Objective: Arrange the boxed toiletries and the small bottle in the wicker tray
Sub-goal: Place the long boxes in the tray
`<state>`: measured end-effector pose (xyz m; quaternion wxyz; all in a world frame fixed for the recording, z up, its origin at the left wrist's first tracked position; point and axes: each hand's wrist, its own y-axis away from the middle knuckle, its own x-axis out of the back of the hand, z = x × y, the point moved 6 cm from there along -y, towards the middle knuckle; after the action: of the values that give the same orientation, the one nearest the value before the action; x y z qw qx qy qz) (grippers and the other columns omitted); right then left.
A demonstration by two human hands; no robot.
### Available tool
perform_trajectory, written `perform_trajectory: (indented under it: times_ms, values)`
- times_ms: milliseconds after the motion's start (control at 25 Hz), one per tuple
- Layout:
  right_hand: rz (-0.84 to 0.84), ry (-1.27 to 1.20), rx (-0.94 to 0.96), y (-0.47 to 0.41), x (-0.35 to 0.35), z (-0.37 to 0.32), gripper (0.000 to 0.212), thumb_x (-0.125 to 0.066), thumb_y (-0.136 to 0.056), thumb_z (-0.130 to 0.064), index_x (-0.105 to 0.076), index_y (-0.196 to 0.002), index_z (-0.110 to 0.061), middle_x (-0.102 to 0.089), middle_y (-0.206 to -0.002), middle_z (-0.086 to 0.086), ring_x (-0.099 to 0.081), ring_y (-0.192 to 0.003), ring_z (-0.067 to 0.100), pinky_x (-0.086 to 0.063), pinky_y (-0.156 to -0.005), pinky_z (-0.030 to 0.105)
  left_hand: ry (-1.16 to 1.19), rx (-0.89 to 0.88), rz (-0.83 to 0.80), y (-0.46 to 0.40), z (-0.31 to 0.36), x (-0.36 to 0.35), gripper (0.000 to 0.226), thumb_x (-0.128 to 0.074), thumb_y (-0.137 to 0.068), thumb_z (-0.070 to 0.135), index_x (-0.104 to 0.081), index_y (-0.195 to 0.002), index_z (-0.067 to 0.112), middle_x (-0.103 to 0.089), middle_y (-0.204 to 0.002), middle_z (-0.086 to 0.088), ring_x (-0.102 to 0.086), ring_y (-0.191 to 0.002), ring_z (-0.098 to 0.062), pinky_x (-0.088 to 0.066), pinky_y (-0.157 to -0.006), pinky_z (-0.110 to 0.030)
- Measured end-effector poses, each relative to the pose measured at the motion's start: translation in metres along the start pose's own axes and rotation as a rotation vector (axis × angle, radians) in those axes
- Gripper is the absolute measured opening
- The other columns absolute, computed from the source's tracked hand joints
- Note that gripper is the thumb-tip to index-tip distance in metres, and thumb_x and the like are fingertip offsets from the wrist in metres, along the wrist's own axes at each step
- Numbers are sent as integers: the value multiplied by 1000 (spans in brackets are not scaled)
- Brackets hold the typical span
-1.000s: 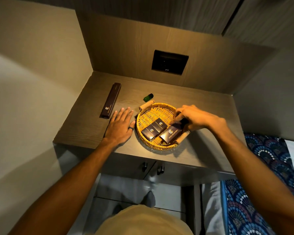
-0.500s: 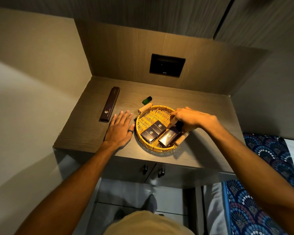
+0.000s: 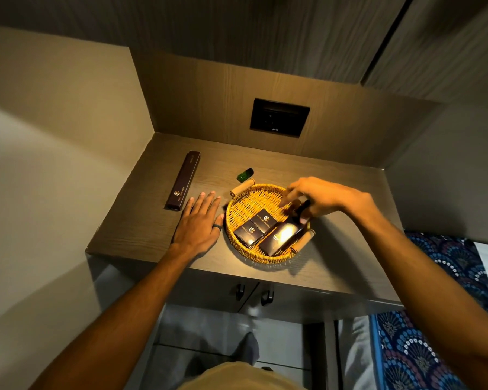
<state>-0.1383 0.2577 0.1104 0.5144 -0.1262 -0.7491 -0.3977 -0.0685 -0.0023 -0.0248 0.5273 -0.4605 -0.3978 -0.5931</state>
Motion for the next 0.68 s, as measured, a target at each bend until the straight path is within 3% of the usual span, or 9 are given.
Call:
perform_trajectory:
  times_ms: [120, 240, 400, 560, 680]
  values:
    - [139, -103, 38, -17, 32, -6, 46, -75, -88, -32, -65, -133, -33, -60, -136, -1, -50, -129, 20, -41, -109, 43, -6, 2, -26, 1, 2, -1, 62, -19, -107, 48, -9, -162, 23, -7, -172, -3, 2, -157, -21, 4, -127, -46]
    - [234, -91, 123, -68, 60, -41, 42, -70, -92, -30, -64, -134, -28, -62, -136, 1, -54, -129, 22, -41, -111, 41, -32, 19, -46, 0, 1, 2, 62, -14, -106, 49, -1, -162, 25, 1, -172, -1, 12, -155, -17, 12, -125, -42]
    - [202, 21, 122, -163, 66, -97, 65, -66, -92, -17, -45, -152, -26, -44, -157, 6, -40, -145, 29, -37, -118, 49, -75, 12, -66, 1, 3, 3, 64, -12, -104, 50, -3, -162, 25, -2, -171, -1, 12, -155, -18, 8, -126, -48]
    - [134, 219, 135, -225, 50, -136, 84, -67, -91, -18, -22, -161, -34, -19, -171, 0, -10, -160, 30, -23, -123, 59, -178, 5, -64, -2, 0, 0, 67, -6, -102, 52, 3, -162, 25, 2, -172, -1, 14, -156, -22, 4, -126, -52]
    - [184, 319, 156, -242, 46, -143, 71, -69, -90, -19, -41, -153, -31, -40, -162, 3, -25, -155, 31, -23, -120, 62, -206, 2, -64, -5, 0, -1, 71, -1, -100, 55, -6, -163, 21, -6, -172, -5, 11, -157, -24, 5, -126, -52]
